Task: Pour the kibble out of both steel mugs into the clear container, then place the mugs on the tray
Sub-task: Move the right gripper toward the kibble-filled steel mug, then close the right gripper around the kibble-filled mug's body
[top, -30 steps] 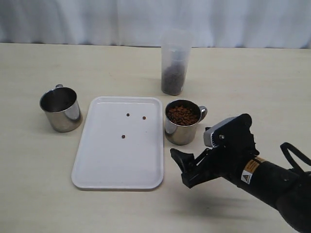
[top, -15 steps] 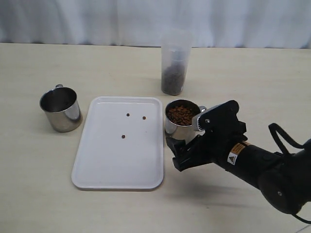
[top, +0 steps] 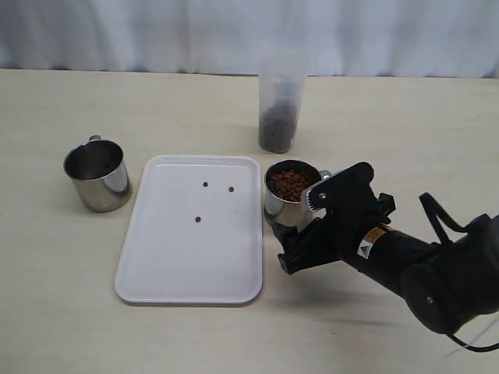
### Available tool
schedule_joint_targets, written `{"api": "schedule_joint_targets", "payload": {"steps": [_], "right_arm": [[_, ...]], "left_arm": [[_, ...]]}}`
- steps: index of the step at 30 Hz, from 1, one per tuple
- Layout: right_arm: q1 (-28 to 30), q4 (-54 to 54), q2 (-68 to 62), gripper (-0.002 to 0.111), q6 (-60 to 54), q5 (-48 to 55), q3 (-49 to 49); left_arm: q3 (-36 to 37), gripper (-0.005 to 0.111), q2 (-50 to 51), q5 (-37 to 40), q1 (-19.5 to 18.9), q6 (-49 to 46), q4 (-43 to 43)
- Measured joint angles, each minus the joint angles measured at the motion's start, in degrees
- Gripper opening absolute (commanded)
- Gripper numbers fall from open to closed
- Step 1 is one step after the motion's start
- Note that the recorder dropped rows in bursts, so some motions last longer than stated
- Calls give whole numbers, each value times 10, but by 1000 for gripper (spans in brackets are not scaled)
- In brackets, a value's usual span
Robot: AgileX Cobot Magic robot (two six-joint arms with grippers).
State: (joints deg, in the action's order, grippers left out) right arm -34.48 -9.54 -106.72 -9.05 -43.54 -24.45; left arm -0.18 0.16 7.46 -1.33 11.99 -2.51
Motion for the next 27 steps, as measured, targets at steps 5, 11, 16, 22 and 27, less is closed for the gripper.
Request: {"api": "schedule_joint_targets", "payload": {"steps": [5, 11, 16, 22, 27], "right_arm": [[0, -4, -24, 82, -4, -41, 0], [0, -4, -53, 82, -9, -97, -2], [0, 2, -53, 82, -12, -100, -20], [0, -23, -53, 82, -12, -100, -20], [0, -26, -53, 82, -12, -96, -20]], "left_arm": [[0, 97, 0, 0, 0, 0, 0], [0, 97, 0, 0, 0, 0, 0], [0, 97, 0, 0, 0, 0, 0], [0, 97, 0, 0, 0, 0, 0], [0, 97, 0, 0, 0, 0, 0]]}}
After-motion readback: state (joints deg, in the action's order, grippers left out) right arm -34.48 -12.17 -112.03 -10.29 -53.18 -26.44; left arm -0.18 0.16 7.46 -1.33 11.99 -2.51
